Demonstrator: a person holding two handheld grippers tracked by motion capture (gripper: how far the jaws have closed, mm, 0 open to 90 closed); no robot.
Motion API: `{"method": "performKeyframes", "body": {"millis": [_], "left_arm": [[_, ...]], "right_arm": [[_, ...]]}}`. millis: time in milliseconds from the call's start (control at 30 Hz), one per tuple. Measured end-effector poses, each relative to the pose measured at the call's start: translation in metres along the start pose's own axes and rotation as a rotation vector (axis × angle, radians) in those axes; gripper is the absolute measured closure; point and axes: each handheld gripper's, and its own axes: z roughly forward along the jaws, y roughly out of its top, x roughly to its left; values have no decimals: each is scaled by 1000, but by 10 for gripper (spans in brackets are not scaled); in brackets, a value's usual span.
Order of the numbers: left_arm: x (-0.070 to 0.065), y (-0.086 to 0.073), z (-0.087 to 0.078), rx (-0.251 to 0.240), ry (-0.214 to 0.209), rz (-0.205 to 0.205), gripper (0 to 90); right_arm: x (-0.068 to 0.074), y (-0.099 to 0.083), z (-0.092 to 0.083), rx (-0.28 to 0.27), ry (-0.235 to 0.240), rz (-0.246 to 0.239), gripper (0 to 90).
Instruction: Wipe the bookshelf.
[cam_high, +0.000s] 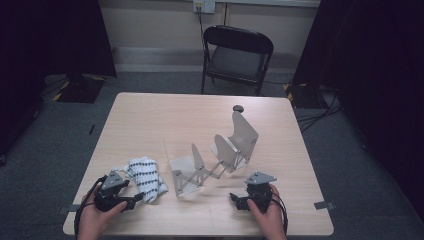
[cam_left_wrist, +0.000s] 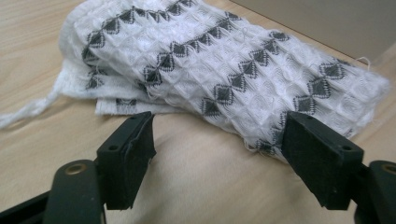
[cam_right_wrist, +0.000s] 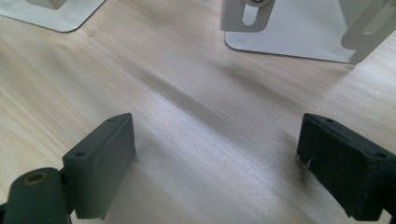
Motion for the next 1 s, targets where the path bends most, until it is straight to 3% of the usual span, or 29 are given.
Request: {"method": "performKeyframes", "body": {"millis": [100, 267, 700, 933, 1000], "left_arm": [[2, -5, 2, -1, -6, -10, 252], [2, -5, 7, -22, 15, 14, 173], [3, 2, 17, 10, 44, -3, 33], [3, 2, 17, 11, 44, -5, 26], [3, 2, 17, 11, 46, -5, 27]], "right_arm": [[0, 0, 0, 1, 0, -1, 107], [-1, 0, 1, 1, 2, -4, 105], [-2, 3, 1, 15, 8, -7, 108], [-4, 7, -5, 32, 15, 13, 140], [-4, 11, -11, 15, 14, 16, 155]]}}
